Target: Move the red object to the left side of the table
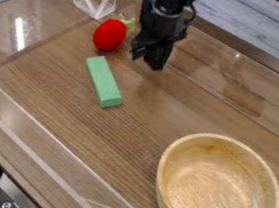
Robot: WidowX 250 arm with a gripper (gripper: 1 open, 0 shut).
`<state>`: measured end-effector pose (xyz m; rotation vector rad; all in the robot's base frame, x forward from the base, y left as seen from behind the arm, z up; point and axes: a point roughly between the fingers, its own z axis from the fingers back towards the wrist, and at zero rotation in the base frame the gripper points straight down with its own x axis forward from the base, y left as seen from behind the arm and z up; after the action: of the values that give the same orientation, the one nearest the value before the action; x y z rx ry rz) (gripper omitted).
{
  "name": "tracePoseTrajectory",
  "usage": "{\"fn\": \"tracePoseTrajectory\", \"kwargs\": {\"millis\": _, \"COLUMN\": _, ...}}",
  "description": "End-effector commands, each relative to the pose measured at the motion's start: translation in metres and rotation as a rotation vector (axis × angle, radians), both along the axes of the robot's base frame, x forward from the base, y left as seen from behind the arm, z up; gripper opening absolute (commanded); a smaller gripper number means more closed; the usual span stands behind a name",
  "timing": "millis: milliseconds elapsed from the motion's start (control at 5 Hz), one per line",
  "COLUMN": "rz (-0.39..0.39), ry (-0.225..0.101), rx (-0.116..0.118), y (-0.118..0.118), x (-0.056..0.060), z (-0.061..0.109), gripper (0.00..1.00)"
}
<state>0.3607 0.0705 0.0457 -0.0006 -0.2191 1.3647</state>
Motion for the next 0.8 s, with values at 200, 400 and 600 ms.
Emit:
{"fn": "tracePoseTrajectory", "kwargs": {"millis": 200, "rz": -0.077, "ry": -0.107, "rx": -0.053, "y": 0.008, "x": 0.011, "z": 0.076, "gripper": 0.00}}
{"fn": "tracePoseTrajectory", "kwargs": {"millis": 400, "rz": -0.025, "ry": -0.114, "rx": -0.075, "y": 0.022, "x": 0.007, "z": 0.091, "gripper": 0.00}}
{"fn": "tracePoseTrajectory", "kwargs": {"millis": 600, "rz": 0.038, "ry": -0.117, "rx": -0.072, "y": 0.041, "x": 0.004, "z": 0.090, "gripper": 0.00}}
